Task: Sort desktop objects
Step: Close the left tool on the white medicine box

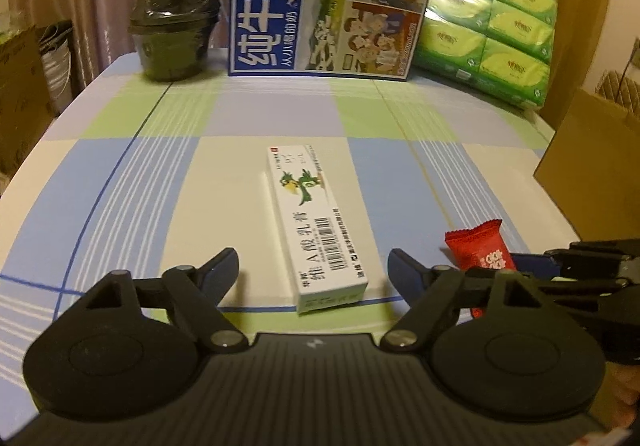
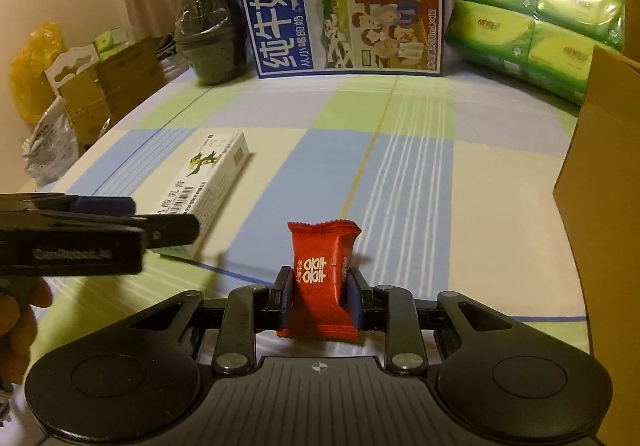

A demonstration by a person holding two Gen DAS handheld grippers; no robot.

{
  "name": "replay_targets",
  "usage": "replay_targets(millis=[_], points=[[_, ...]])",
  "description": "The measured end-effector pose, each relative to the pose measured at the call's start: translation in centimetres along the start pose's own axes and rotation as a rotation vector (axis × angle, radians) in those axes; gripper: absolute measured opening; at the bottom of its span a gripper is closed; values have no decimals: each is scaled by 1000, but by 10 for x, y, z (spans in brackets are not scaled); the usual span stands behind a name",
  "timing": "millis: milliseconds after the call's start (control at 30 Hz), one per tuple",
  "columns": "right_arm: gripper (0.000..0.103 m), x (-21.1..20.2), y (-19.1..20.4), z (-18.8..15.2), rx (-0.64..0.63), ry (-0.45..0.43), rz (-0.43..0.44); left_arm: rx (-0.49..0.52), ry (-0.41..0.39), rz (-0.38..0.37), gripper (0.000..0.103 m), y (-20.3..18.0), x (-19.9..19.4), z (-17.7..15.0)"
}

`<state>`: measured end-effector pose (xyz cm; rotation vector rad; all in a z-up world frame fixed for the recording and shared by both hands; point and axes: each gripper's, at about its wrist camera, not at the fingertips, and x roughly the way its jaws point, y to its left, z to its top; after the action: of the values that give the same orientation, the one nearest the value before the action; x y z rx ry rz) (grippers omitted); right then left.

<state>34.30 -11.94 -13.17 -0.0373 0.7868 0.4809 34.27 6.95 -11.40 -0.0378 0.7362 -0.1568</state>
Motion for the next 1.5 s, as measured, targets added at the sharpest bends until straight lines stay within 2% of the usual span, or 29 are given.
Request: replay_targets(millis=[67, 133, 167, 233, 333, 567, 700, 900, 1067, 1100, 1167, 1200, 1233, 1500], points=[[25, -1, 0, -1, 3, 1, 2, 20, 6, 3, 64, -3, 6, -2], [25, -1, 0, -2, -2, -3, -1, 18, 16, 7, 51, -3, 10, -5], [25, -1, -1, -2, -3, -5, 1, 22, 14, 12, 49, -3, 10, -6], [25, 0, -2, -2, -5, -5, 4, 43, 12, 28, 36, -5, 9, -7], [27, 0, 0, -4, -13, -6, 3, 51, 18, 44, 33, -4, 4, -10], [27, -5, 6, -12, -50, 9, -17, 87, 65, 47, 33, -13, -17, -25], [26, -16, 4, -18, -21, 29, -15, 115, 89, 35, 33, -27, -38, -39], [25, -46, 8, -28, 41, 74, 2, 100, 97, 23, 33, -40, -74, -59], [25, -61, 13, -46, 62, 99, -4, 114, 100, 28, 33, -45, -83, -66], [27, -62, 12, -49, 62, 91, -11, 123, 96, 31, 34, -45, -82, -66], [41, -65, 13, -55, 42, 62, -40, 131, 93, 34, 40, -44, -82, -65], [52, -65, 14, -57, 30, 49, -61, 126, 85, 29, 42, -42, -82, -63], [55, -65, 14, -59, 22, 34, -73, 117, 77, 26, 43, -41, -83, -61], [55, -57, 26, -65, -17, -9, -118, 107, 68, 10, 47, -37, -77, -57]])
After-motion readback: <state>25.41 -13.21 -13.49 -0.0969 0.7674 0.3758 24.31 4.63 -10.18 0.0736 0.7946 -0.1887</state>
